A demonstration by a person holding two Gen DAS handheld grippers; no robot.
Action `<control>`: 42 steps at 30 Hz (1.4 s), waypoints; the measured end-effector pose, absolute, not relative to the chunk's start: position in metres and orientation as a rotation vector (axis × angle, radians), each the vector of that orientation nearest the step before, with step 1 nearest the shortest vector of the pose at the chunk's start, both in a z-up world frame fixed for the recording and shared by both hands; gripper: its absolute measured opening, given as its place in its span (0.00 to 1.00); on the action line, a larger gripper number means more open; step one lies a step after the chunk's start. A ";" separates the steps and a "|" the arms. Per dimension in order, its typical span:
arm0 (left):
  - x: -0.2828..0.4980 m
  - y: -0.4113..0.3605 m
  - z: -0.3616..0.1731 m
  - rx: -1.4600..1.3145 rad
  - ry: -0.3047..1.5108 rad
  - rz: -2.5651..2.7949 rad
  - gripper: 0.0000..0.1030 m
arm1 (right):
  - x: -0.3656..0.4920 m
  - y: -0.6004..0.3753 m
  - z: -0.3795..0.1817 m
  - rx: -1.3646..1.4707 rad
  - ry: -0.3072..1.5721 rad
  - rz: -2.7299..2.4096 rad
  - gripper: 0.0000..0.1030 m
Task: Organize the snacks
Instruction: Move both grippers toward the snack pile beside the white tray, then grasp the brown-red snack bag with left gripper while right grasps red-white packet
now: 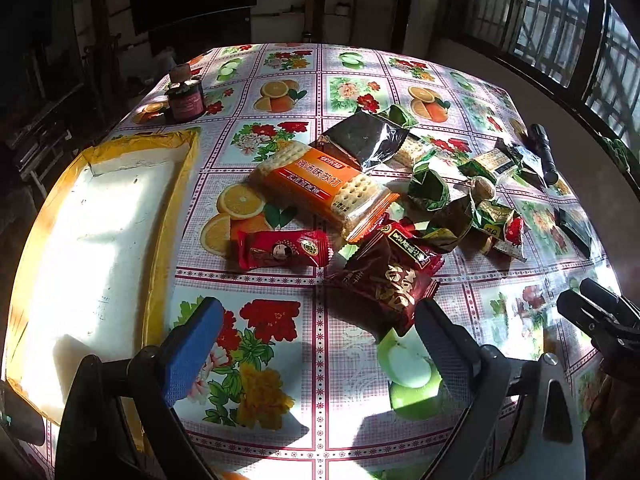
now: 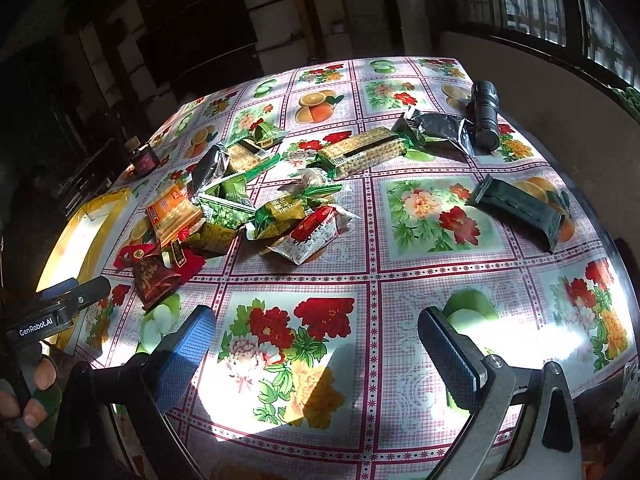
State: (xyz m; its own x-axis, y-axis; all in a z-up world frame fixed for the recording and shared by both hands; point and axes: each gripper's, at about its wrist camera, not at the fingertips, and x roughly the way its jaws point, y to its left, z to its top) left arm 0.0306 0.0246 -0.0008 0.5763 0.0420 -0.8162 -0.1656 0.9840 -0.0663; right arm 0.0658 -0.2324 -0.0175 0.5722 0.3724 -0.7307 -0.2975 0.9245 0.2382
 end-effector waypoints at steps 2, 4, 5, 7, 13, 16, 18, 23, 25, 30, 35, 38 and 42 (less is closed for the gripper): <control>0.038 0.018 -0.002 -0.155 0.975 0.117 0.93 | 0.072 -0.230 -0.017 0.086 0.872 0.413 0.92; 0.044 0.015 -0.002 -0.187 0.991 0.110 0.93 | 0.078 -0.226 -0.018 0.072 0.876 0.422 0.86; 0.047 0.014 -0.004 -0.192 0.996 0.131 0.93 | 0.081 -0.224 -0.018 0.063 0.876 0.427 0.82; 0.053 0.013 -0.006 -0.216 1.015 0.161 0.93 | 0.089 -0.220 -0.019 0.051 0.880 0.427 0.80; 0.063 0.014 -0.019 -0.291 1.086 0.255 0.93 | 0.116 -0.208 -0.024 0.022 0.904 0.402 0.72; 0.068 0.013 -0.019 -0.320 1.086 0.262 0.93 | 0.129 -0.205 -0.030 0.052 0.942 0.383 0.68; 0.073 0.014 -0.019 -0.352 1.090 0.263 0.93 | 0.136 -0.202 -0.034 0.068 0.961 0.371 0.64; 0.085 0.013 -0.027 -0.344 1.113 0.288 0.92 | 0.147 -0.194 -0.041 0.044 0.966 0.355 0.44; 0.085 0.011 -0.031 -0.326 1.124 0.272 0.79 | 0.146 -0.198 -0.041 0.046 0.966 0.365 0.30; 0.074 0.013 -0.030 -0.258 1.098 0.280 0.36 | 0.137 -0.215 -0.041 0.052 0.953 0.386 0.26; 0.073 0.022 -0.029 -0.289 1.094 0.232 0.41 | 0.136 -0.228 -0.042 0.104 0.956 0.368 0.25; 0.078 0.019 -0.030 -0.281 1.104 0.235 0.51 | 0.140 -0.225 -0.041 0.095 0.961 0.356 0.27; 0.081 0.011 -0.032 -0.232 1.101 0.250 0.45 | 0.142 -0.218 -0.041 0.055 0.946 0.347 0.28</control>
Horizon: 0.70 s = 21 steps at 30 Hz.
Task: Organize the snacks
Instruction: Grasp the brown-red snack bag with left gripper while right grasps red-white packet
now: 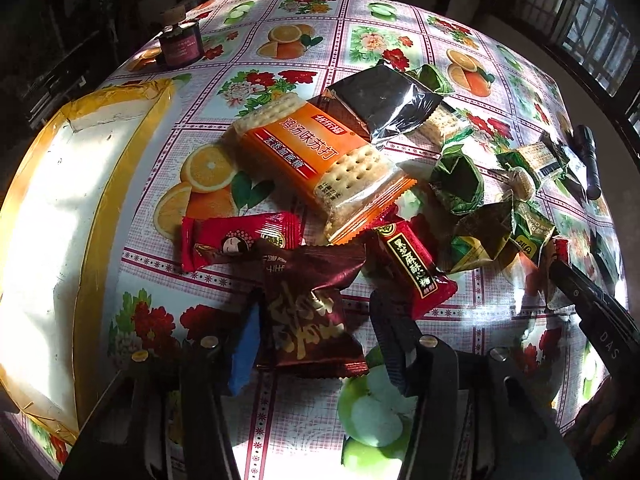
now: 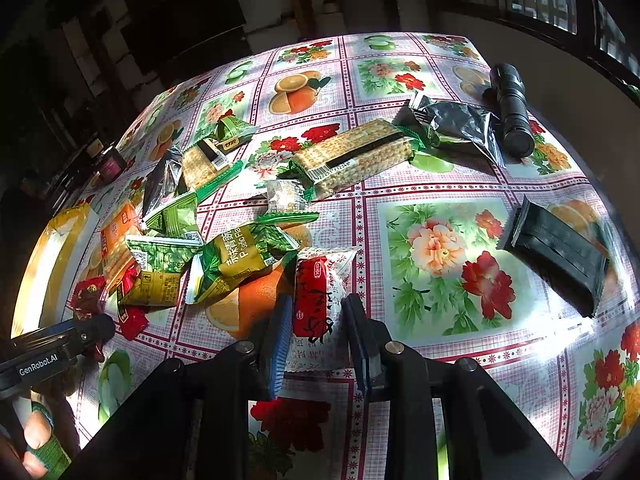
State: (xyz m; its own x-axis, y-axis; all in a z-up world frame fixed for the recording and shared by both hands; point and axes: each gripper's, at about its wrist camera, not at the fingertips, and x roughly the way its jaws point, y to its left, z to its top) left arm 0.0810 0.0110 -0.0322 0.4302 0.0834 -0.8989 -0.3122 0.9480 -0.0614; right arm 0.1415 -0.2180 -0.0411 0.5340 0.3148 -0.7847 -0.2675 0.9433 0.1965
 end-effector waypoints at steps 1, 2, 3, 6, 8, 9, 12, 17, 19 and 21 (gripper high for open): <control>0.080 0.010 -0.032 -0.219 1.095 0.259 0.39 | 0.141 -0.217 -0.041 0.040 0.937 0.347 0.27; 0.080 0.011 -0.032 -0.212 1.093 0.266 0.32 | 0.139 -0.216 -0.041 0.033 0.929 0.345 0.27; 0.079 0.011 -0.032 -0.216 1.091 0.258 0.31 | 0.138 -0.216 -0.041 0.027 0.924 0.344 0.25; 0.076 0.014 -0.031 -0.226 1.087 0.228 0.28 | 0.132 -0.221 -0.039 0.050 0.914 0.359 0.23; 0.071 0.014 -0.029 -0.229 1.080 0.212 0.27 | 0.126 -0.226 -0.036 0.072 0.908 0.369 0.22; 0.068 0.014 -0.027 -0.226 1.074 0.210 0.27 | 0.122 -0.228 -0.033 0.081 0.901 0.377 0.22; 0.055 0.015 -0.016 -0.217 1.047 0.203 0.27 | 0.106 -0.231 -0.022 0.096 0.879 0.395 0.22; 0.033 0.010 0.008 -0.148 0.988 0.247 0.27 | 0.079 -0.227 0.000 0.134 0.836 0.457 0.22; 0.025 0.009 0.015 -0.119 0.961 0.275 0.27 | 0.070 -0.221 0.006 0.147 0.822 0.491 0.22; 0.016 0.011 0.021 -0.099 0.942 0.307 0.27 | 0.061 -0.212 0.010 0.159 0.818 0.529 0.22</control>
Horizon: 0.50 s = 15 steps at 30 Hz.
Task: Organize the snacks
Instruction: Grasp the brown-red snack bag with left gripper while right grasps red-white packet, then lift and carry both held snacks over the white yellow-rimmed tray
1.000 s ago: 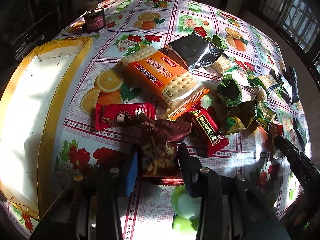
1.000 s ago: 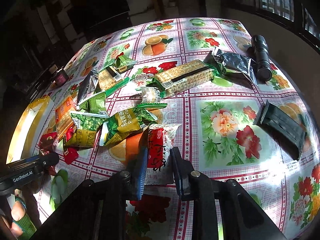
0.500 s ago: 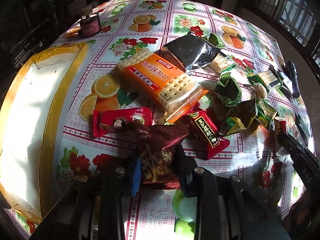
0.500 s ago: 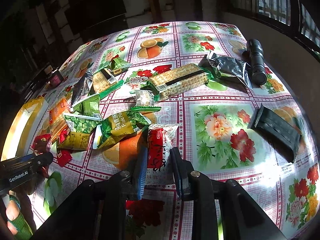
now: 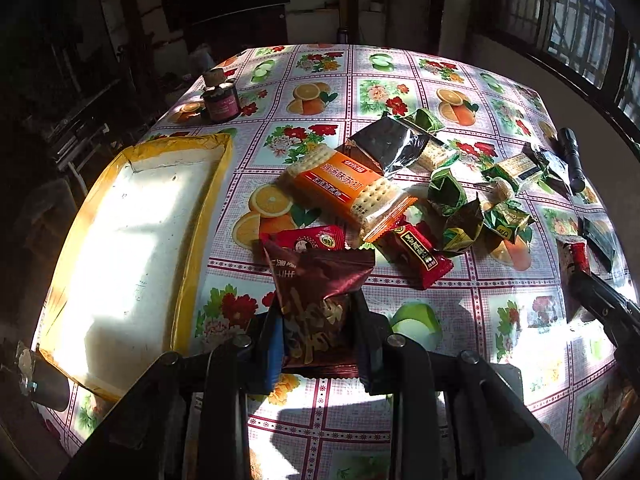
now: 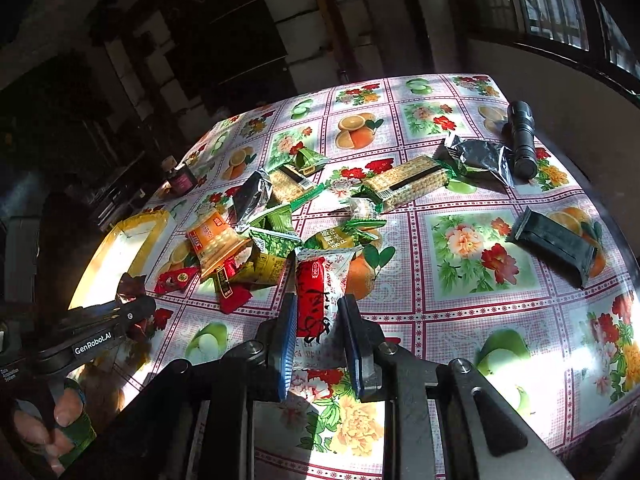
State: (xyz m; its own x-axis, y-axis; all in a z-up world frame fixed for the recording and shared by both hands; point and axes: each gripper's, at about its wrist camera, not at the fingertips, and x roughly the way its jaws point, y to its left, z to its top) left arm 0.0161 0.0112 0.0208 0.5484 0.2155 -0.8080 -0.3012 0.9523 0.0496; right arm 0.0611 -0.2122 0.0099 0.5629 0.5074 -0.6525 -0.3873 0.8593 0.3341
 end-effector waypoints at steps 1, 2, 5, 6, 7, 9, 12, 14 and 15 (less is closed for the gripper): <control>0.011 0.014 0.024 -0.097 0.926 0.318 0.27 | 0.056 -0.207 0.012 0.159 0.814 0.546 0.22; 0.006 0.017 0.027 -0.093 0.914 0.339 0.27 | 0.052 -0.200 0.014 0.159 0.809 0.570 0.22; -0.007 0.028 0.037 -0.078 0.879 0.382 0.27 | 0.044 -0.174 0.022 0.138 0.804 0.648 0.23; -0.012 0.033 0.039 -0.072 0.865 0.403 0.27 | 0.042 -0.167 0.025 0.139 0.797 0.671 0.23; -0.017 0.038 0.042 -0.064 0.853 0.421 0.27 | 0.039 -0.159 0.028 0.142 0.793 0.700 0.23; -0.026 0.052 0.044 -0.064 0.841 0.459 0.27 | 0.036 -0.143 0.030 0.134 0.797 0.738 0.23; -0.038 0.075 0.044 -0.083 0.839 0.501 0.27 | 0.031 -0.118 0.031 0.124 0.806 0.794 0.23; -0.043 0.091 0.041 -0.098 0.844 0.530 0.27 | 0.030 -0.101 0.031 0.114 0.814 0.826 0.23; -0.046 0.099 0.040 -0.108 0.844 0.544 0.27 | 0.029 -0.092 0.031 0.114 0.819 0.845 0.23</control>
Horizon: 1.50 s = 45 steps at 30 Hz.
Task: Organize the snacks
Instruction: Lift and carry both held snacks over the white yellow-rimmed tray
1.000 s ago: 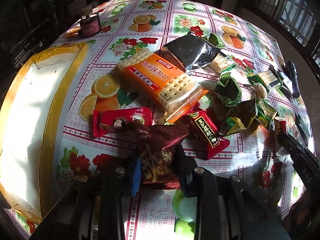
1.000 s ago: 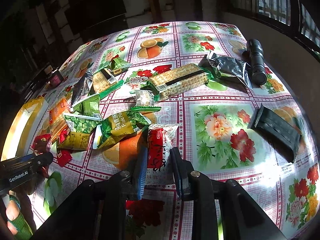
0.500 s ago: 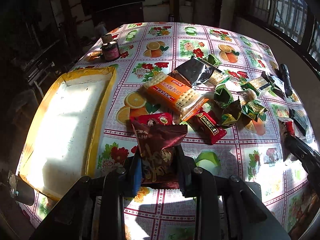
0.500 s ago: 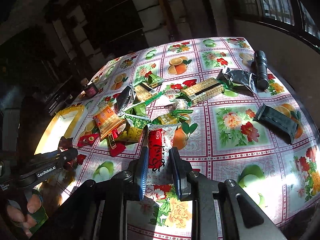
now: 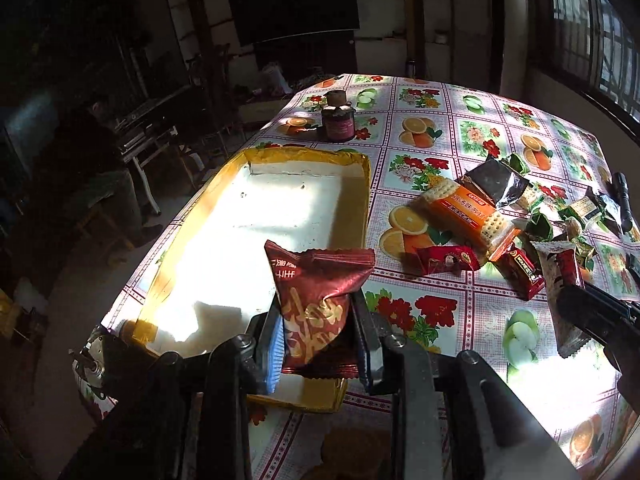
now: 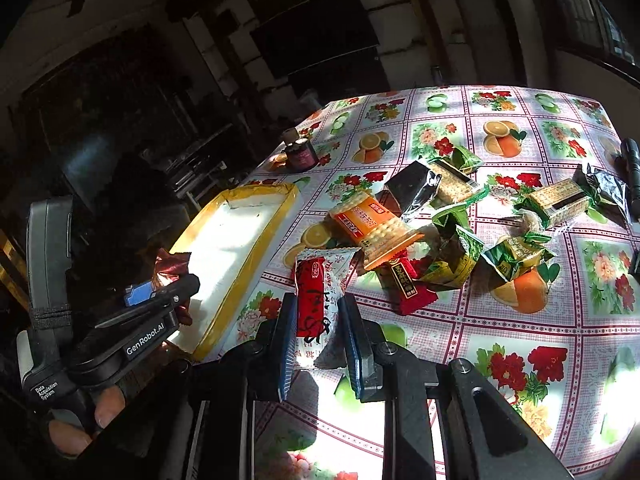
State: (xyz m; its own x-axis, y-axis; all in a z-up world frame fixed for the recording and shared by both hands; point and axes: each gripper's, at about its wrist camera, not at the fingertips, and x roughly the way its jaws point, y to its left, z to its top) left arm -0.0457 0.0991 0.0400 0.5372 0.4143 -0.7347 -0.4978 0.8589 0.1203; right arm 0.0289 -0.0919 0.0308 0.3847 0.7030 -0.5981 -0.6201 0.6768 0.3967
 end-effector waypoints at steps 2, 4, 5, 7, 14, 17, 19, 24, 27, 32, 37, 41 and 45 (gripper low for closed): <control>-0.052 0.115 0.039 -0.127 0.843 0.572 0.27 | 0.028 -0.073 0.031 0.113 0.828 0.885 0.23; -0.059 0.132 0.038 -0.150 0.841 0.602 0.27 | 0.027 -0.052 0.031 0.101 0.830 0.919 0.23; -0.061 0.140 0.037 -0.161 0.841 0.615 0.27 | 0.027 -0.040 0.032 0.097 0.833 0.941 0.23; -0.065 0.153 0.036 -0.178 0.842 0.637 0.27 | 0.025 -0.018 0.033 0.092 0.836 0.986 0.23; -0.075 0.184 0.028 -0.228 0.857 0.687 0.27 | 0.026 0.042 0.030 0.061 0.846 1.058 0.23; -0.078 0.193 0.024 -0.244 0.865 0.697 0.27 | 0.028 0.061 0.027 0.040 0.854 1.071 0.23; -0.076 0.199 0.020 -0.251 0.871 0.705 0.27 | 0.030 0.072 0.024 0.026 0.861 1.073 0.23; -0.070 0.209 0.009 -0.264 0.901 0.711 0.27 | 0.036 0.097 0.014 -0.019 0.888 1.077 0.23; -0.067 0.212 0.002 -0.264 0.921 0.709 0.27 | 0.040 0.112 0.005 -0.060 0.903 1.075 0.23; -0.060 0.217 -0.011 -0.273 0.960 0.707 0.27 | 0.046 0.132 -0.011 -0.134 0.926 1.062 0.23; -0.054 0.219 -0.023 -0.263 0.998 0.704 0.27 | 0.044 0.143 -0.021 -0.219 0.921 1.045 0.23; -0.052 0.218 -0.025 -0.260 1.009 0.699 0.27 | 0.046 0.147 -0.027 -0.247 0.925 1.030 0.23; -0.050 0.217 -0.030 -0.255 1.028 0.692 0.29 | 0.048 0.149 -0.032 -0.256 0.935 1.026 0.23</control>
